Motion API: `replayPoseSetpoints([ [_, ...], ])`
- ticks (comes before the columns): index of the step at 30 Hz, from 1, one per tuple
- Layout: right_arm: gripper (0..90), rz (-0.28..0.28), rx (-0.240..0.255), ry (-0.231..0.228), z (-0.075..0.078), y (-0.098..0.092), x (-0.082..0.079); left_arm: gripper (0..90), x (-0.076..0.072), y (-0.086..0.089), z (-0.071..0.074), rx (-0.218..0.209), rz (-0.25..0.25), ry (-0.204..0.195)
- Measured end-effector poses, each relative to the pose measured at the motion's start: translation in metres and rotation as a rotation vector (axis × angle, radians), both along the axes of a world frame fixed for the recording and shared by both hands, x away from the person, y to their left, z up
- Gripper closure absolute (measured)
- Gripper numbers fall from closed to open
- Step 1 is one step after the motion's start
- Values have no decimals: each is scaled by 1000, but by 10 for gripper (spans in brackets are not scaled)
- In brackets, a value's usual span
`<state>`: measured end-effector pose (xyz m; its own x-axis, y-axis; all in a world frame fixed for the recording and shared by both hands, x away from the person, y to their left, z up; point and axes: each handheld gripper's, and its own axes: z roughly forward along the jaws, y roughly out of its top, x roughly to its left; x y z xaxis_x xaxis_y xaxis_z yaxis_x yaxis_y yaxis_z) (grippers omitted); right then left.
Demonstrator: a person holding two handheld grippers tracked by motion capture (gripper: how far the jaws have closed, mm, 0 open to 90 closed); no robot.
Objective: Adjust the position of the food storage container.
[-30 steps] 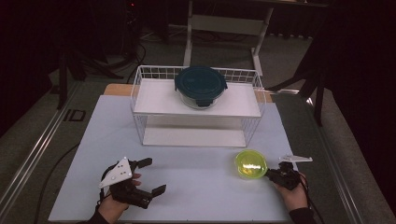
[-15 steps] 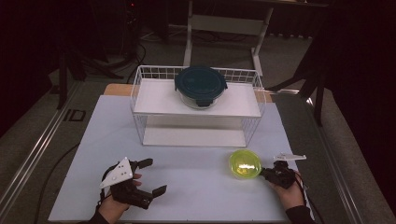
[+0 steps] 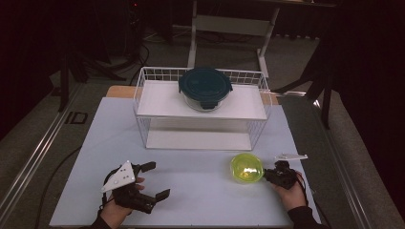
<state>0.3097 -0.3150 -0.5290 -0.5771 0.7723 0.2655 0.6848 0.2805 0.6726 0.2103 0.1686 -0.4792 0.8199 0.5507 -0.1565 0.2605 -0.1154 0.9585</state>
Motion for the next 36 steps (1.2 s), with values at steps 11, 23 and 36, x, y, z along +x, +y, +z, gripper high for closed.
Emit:
replayPoseSetpoints([
  [11,900,82,-4,10,3,32,-1,0,0,-1,0,0,-1,0],
  [23,900,158,7,33,2,65,3,0,-1,-1,0,1,-2,1],
  [36,900,224,9,55,-3,101,4,0,-1,0,0,1,-3,0],
])
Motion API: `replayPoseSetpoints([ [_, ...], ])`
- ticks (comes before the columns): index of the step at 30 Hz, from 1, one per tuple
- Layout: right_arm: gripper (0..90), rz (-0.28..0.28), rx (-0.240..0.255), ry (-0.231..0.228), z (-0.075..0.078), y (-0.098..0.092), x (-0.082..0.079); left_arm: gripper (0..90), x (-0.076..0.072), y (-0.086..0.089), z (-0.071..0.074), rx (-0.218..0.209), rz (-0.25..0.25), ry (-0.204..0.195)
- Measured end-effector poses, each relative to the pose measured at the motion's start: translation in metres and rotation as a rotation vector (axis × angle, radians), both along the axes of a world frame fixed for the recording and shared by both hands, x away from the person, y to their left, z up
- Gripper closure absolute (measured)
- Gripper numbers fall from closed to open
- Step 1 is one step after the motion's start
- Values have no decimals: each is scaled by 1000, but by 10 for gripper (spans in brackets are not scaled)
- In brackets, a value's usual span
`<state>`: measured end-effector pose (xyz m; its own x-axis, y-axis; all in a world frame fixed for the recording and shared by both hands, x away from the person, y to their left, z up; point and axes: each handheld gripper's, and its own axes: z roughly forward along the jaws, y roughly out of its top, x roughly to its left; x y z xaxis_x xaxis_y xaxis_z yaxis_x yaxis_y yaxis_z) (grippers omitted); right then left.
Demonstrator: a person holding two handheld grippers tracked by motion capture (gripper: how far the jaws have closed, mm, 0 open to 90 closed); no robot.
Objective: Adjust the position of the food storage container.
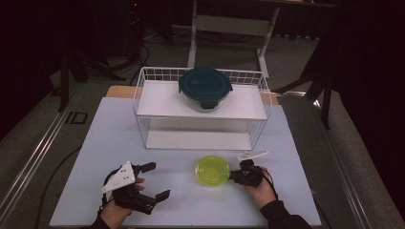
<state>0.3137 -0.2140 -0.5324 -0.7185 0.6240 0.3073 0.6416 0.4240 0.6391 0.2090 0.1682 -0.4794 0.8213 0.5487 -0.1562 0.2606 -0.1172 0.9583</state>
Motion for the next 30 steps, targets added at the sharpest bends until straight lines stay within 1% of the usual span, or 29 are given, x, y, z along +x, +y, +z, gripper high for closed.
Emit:
replayPoseSetpoints([
  [5,900,9,6,1,0,7,1,0,0,0,0,2,-1,-1],
  [7,900,11,15,10,0,10,1,0,0,0,0,3,-2,-1],
  [10,900,36,22,13,0,19,1,0,0,-1,0,4,-3,-1],
  [16,900,61,22,15,0,28,-2,0,0,0,1,1,-1,-3],
  [21,900,75,25,22,-1,32,-4,0,0,0,0,1,-1,-2],
  [26,900,76,21,20,-1,35,-5,0,0,-1,0,5,-3,-4],
  [30,898,71,15,7,2,34,-4,0,0,-1,0,4,-2,-1],
])
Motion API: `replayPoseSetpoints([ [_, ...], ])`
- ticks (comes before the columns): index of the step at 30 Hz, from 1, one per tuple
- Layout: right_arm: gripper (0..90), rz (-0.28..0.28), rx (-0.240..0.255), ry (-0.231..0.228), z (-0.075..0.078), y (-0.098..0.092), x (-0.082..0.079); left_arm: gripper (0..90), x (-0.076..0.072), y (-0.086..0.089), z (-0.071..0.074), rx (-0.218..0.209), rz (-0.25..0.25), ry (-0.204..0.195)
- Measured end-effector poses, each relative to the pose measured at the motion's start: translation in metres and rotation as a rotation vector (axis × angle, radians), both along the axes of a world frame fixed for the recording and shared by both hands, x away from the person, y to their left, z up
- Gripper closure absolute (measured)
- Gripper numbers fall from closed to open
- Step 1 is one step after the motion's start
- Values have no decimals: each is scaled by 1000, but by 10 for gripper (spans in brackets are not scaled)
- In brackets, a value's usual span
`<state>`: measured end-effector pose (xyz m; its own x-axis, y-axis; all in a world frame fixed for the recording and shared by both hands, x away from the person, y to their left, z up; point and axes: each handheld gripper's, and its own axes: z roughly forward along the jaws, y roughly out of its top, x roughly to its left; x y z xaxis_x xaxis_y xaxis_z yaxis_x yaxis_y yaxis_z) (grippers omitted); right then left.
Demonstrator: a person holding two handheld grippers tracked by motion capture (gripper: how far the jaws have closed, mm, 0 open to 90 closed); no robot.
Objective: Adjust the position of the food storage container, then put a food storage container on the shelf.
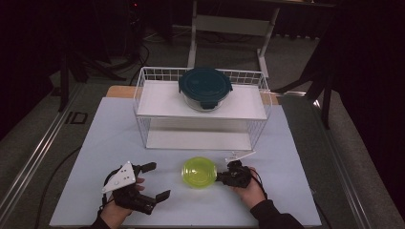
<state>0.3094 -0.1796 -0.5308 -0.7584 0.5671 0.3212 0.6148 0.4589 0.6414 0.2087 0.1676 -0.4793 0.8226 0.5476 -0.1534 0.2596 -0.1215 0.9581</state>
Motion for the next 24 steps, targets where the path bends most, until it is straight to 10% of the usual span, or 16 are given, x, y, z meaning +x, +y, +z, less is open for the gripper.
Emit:
replayPoseSetpoints([
  [12,754,-61,2,-93,23,-26,-5,0,1,0,1,-16,2,12],
  [24,276,-91,115,-196,65,-42,-33,0,4,-4,14,18,20,-33],
])
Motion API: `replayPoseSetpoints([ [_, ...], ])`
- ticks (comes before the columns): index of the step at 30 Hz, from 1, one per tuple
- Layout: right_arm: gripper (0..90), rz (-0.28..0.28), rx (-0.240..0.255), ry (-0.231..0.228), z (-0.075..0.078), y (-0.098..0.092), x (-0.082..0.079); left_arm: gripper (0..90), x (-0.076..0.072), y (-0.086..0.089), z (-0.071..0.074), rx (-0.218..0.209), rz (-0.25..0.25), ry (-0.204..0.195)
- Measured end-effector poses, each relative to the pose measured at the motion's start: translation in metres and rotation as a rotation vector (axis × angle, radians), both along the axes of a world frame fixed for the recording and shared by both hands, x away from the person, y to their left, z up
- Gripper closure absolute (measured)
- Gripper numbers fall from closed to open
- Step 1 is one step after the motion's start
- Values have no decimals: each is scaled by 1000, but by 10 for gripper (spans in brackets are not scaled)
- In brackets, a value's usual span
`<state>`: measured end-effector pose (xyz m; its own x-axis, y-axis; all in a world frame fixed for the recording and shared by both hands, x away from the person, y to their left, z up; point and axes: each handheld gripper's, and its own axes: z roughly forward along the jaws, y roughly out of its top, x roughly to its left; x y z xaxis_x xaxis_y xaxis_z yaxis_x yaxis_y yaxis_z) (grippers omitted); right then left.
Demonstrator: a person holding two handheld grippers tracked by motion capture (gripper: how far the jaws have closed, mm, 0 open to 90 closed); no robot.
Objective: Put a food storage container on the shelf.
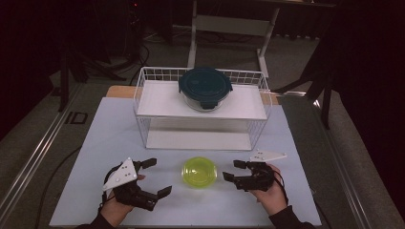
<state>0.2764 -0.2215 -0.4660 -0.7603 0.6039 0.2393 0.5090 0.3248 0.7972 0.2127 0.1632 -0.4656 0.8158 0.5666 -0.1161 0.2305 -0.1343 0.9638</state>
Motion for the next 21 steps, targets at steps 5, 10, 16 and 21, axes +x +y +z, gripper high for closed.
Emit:
replayPoseSetpoints([
  [5,202,-8,63,-18,16,-5,-6,0,6,-6,10,24,-14,35],
  [10,164,-14,71,-49,27,-5,-9,0,16,-15,17,41,-53,158],
  [16,176,-19,53,-103,32,1,-12,0,31,-22,17,24,-73,269],
  [21,141,-27,32,-98,27,10,-11,0,40,-30,9,45,-56,311],
])
